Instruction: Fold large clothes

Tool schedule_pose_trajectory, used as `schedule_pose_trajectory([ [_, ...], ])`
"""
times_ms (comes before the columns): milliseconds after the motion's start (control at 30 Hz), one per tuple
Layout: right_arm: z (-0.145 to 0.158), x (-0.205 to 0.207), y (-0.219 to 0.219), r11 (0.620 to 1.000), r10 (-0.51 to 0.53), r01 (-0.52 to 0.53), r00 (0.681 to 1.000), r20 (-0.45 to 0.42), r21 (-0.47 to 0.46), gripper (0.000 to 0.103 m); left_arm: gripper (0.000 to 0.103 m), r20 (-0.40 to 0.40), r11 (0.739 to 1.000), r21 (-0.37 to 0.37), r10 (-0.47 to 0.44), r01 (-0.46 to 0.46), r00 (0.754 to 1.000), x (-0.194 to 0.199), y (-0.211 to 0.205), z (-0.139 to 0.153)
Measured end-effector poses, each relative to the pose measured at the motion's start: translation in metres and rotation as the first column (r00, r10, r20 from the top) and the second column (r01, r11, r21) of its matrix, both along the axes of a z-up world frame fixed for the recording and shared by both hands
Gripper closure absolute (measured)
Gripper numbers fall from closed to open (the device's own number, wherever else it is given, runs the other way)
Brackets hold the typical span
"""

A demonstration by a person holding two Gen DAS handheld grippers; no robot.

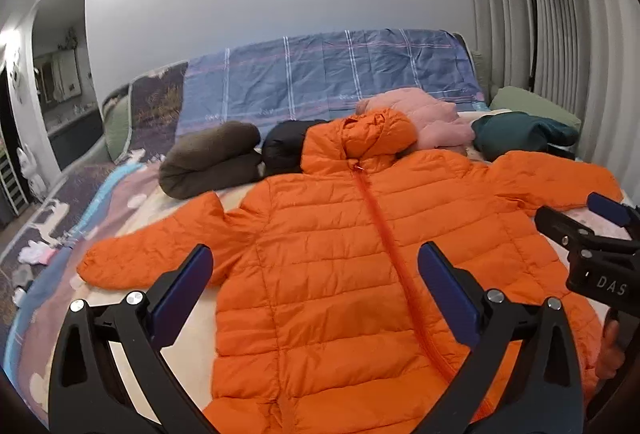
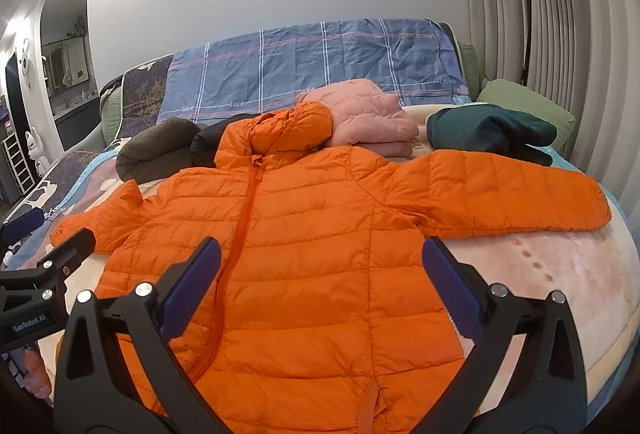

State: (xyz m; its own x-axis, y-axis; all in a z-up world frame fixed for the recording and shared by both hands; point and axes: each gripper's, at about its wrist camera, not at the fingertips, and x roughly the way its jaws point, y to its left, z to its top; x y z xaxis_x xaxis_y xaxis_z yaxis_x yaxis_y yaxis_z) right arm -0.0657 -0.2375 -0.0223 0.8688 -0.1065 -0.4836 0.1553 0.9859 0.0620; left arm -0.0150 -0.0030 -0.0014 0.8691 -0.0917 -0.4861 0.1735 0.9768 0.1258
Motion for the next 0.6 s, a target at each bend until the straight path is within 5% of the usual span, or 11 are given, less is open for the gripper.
schedule_pose_trajectory([
  [600, 0.0, -0.001, 0.001, 1.0, 0.0, 0.0, 1.0, 0.003, -0.007, 0.002, 0.001, 0.102, 0.999, -0.036, -0.007, 0.011, 0.995, -0.007, 0.003, 0.013],
])
